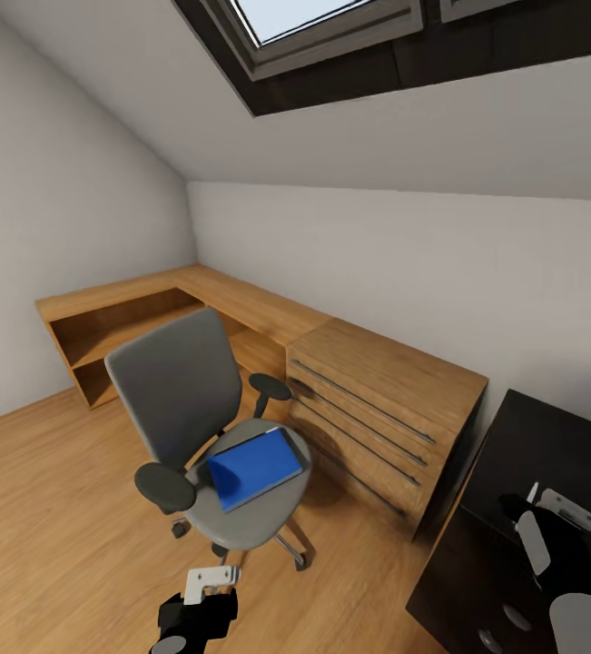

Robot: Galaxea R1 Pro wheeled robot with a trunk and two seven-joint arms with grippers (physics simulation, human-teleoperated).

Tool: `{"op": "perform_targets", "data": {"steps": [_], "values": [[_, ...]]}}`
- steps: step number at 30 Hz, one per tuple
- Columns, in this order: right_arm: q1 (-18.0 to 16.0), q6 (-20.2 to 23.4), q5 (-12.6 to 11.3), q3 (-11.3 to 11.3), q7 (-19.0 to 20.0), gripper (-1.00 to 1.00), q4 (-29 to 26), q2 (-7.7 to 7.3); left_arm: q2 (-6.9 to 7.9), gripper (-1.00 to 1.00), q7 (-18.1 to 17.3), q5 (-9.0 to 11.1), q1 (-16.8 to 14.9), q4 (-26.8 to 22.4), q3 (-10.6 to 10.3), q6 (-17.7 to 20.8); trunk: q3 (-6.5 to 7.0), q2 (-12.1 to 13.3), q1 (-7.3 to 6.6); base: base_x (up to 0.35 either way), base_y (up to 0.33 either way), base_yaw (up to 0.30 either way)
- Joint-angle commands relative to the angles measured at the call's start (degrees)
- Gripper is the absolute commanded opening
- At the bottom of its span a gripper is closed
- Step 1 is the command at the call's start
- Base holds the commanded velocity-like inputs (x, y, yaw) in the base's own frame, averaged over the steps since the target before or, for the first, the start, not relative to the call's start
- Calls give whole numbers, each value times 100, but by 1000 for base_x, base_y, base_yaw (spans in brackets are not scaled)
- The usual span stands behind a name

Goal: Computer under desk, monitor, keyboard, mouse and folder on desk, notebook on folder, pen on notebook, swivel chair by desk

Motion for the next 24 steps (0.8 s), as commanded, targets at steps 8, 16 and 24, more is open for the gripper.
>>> {"op": "perform_targets", "data": {"steps": [8,16,24], "values": [[17,68,-72,-1,-37,100,-884,147,1,100,51,59,-2,-3,-8,17,-5,-4,1,0,0,0],[183,316,455,-3,-65,100,-2278,1122,4,100,56,66,-2,0,37,14,-5,-4,1,0,0,28],[208,336,1408,66,-68,100,-2180,1820,10,100,27,89,1,-2,588,15,-5,-4,1,0,0,253]]}}
